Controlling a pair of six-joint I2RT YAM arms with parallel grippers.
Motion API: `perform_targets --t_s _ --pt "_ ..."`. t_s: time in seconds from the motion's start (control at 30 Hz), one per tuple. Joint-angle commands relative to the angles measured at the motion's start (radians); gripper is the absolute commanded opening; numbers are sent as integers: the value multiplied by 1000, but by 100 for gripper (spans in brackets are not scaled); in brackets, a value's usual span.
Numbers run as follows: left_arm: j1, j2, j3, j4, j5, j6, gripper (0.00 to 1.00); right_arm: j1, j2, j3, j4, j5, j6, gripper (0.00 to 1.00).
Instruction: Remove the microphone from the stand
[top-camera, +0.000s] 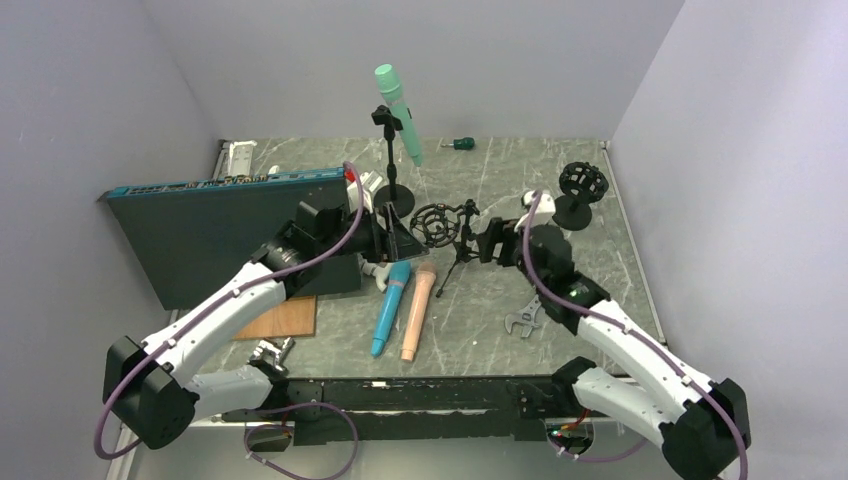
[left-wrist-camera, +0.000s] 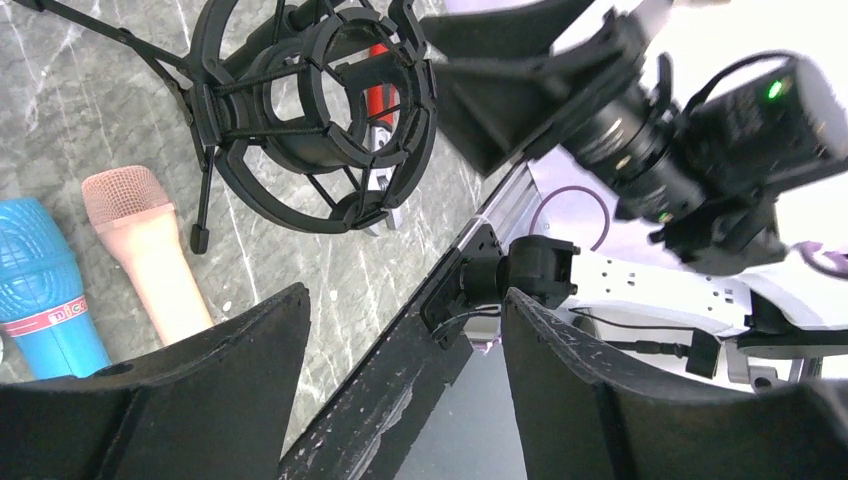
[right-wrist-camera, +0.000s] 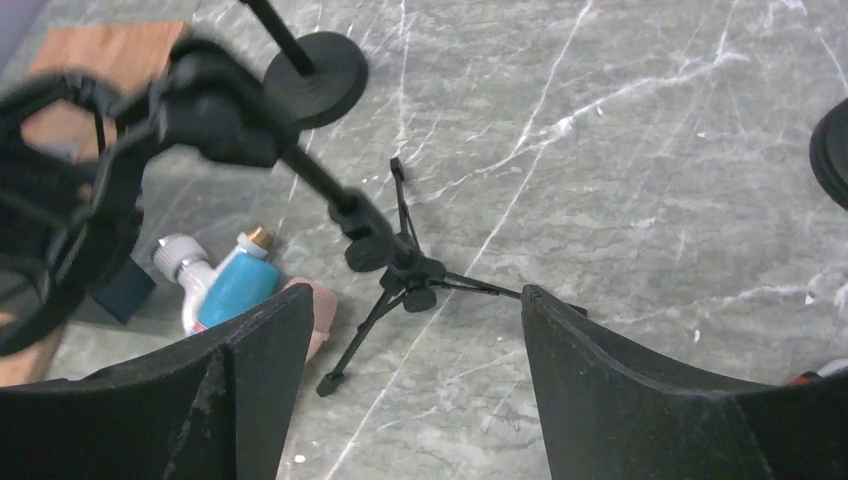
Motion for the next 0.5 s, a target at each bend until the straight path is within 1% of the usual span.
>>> perform_targets --t_s 0.0,0.1,0.27,0.4,0.47 --pt "-2 -41 23 -8 -11 36 74 -110 21 193 -199 -225 126 79" --pt "-3 -65 51 -48 -29 55 76 -114 40 295 -227 -277 119 81" --pt "-3 -119 76 -112 -73 91 78 -114 119 456 -257 -306 87 84" --pt "-3 -149 88 -148 -103 108 79 -115 198 512 -231 -289 57 84" --pt "-3 -157 93 -162 -108 114 79 -114 237 514 -219 -279 49 84"
